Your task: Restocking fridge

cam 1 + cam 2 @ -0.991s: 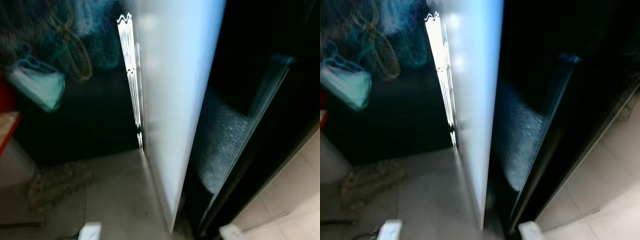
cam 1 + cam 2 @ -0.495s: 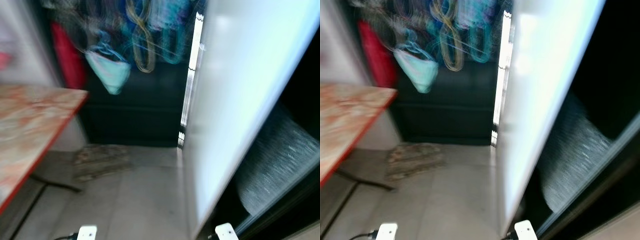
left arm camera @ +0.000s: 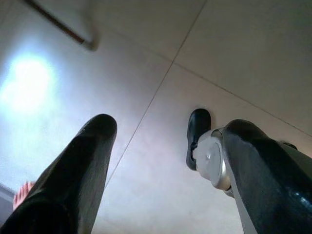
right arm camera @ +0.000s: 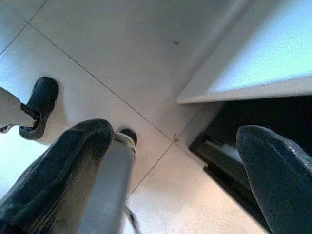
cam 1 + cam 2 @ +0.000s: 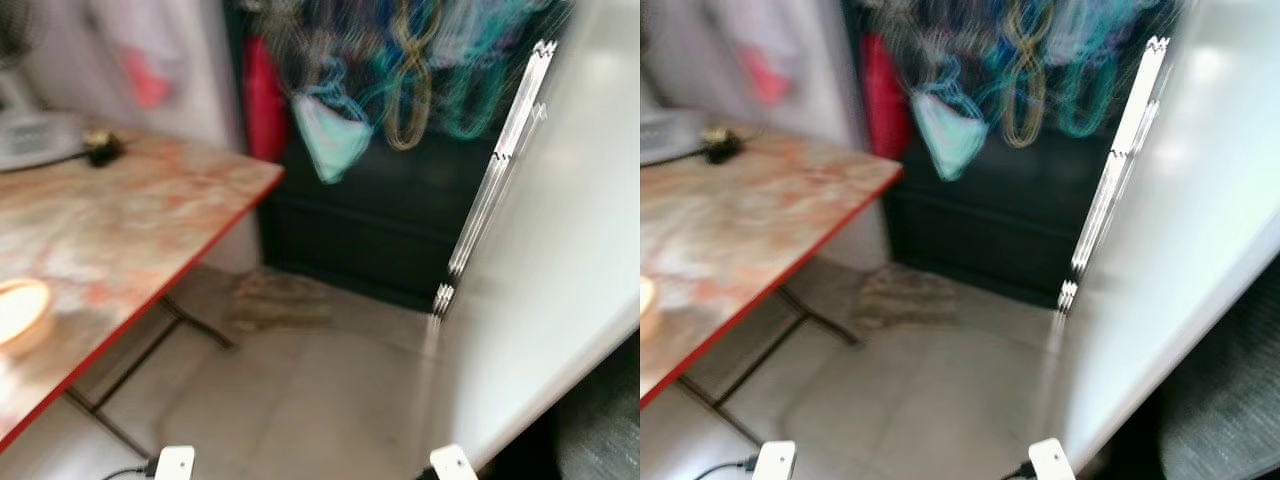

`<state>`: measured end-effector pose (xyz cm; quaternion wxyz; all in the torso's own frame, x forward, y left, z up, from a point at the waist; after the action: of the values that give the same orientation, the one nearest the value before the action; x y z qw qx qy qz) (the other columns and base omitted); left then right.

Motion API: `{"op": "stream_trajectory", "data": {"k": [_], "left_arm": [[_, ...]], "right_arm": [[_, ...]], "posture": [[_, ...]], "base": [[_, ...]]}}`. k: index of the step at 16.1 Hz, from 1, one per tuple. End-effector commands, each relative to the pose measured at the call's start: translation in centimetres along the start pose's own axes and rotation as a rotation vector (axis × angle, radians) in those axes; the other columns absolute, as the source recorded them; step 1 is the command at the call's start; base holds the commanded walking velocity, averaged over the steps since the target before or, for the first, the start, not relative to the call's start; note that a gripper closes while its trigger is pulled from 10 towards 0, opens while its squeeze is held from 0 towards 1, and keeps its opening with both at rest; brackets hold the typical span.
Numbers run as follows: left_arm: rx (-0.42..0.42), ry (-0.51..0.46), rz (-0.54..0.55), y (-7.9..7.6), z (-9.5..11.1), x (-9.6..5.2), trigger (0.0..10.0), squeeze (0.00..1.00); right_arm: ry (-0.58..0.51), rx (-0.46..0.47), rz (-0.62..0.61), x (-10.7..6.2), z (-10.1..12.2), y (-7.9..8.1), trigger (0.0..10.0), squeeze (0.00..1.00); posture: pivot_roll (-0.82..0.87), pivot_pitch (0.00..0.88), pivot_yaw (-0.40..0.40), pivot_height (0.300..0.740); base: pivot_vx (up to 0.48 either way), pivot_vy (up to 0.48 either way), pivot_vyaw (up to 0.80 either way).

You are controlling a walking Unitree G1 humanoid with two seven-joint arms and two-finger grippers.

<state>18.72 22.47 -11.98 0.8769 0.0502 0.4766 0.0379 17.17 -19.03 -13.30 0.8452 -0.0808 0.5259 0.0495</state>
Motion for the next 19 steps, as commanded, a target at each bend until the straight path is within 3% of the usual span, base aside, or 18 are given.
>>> {"op": "stream_trajectory", "data": {"k": [1, 13, 15, 19], "left_arm": [[-0.008, 0.018, 0.005, 0.1, -0.5, -0.1, 10.0, 0.00], [-0.039, -0.018, 0.009, 0.0, -0.1, -0.1, 10.0, 0.00], [-0.055, -0.043, 0.012, 0.1, 0.2, -0.1, 10.0, 0.00], [-0.084, -0.120, 0.032, 0.4, 1.0, -0.2, 10.0, 0.00]], "right_arm": [[0.012, -0.010, 0.002, 0.0, -0.4, -0.1, 10.0, 0.00], [0.012, -0.032, 0.005, 0.0, -0.3, -0.2, 10.0, 0.00], [-0.002, 0.012, 0.001, -0.1, -0.3, -0.1, 10.0, 0.00], [-0.004, 0.002, 0.017, -0.1, -0.3, 0.1, 10.0, 0.00]], "posture": [[-0.06, 0.000, -0.010, 0.740], [-0.05, 0.000, -0.016, 0.740], [-0.05, 0.000, -0.013, 0.740], [-0.05, 0.000, 0.000, 0.740]], "base": [[0.000, 0.000, 0.80], [0.000, 0.000, 0.80], [0.000, 0.000, 0.00], [0.000, 0.000, 0.00]]}}
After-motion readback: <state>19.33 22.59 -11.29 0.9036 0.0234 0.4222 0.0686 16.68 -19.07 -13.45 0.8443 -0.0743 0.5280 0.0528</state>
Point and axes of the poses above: a point about 5 cm out from each wrist's last joint towards the gripper, its own x axis pointing out of the wrist towards the gripper, its own z axis along the axis of the wrist's last joint, y = z × x, the point moved 4 cm from there along x, pointing out of the wrist towards the gripper, and after that the axes turned 4 degrees about x, right-handed, at the moved point
